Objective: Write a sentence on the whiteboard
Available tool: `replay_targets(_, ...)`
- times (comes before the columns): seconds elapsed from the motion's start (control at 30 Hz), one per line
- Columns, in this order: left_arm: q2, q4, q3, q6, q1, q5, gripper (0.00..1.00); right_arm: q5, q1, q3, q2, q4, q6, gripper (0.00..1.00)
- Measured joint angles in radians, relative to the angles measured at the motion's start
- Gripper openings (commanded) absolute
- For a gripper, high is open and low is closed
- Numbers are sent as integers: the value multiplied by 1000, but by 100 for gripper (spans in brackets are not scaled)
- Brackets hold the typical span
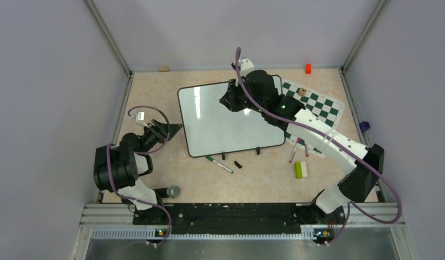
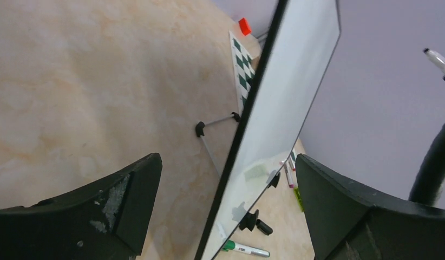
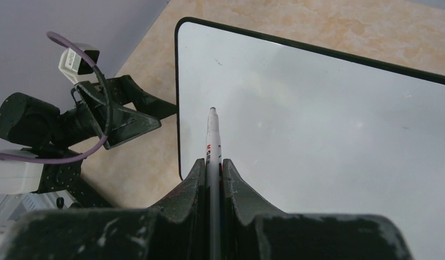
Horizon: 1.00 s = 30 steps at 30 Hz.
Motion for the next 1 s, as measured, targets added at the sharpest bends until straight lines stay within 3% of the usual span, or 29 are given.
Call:
replay_targets(0.2, -23, 105, 7, -49, -4, 60, 95, -28, 0, 0, 11, 19, 5, 0)
replay_targets(0.6, 50, 144, 100, -106, -72, 120, 84, -39, 0, 0, 50, 33, 5, 0)
replay_targets(0.7, 65, 145, 102, -113, -72, 120, 86, -42, 0, 0, 72, 40, 5, 0)
replay_targets(0.8, 76, 147, 105, -121, -74, 126, 98, -51, 0, 0, 93, 43, 5, 0)
replay_targets(1.0, 114, 147, 150, -136, -90, 151, 98, -59, 0, 3, 107, 50, 4, 0)
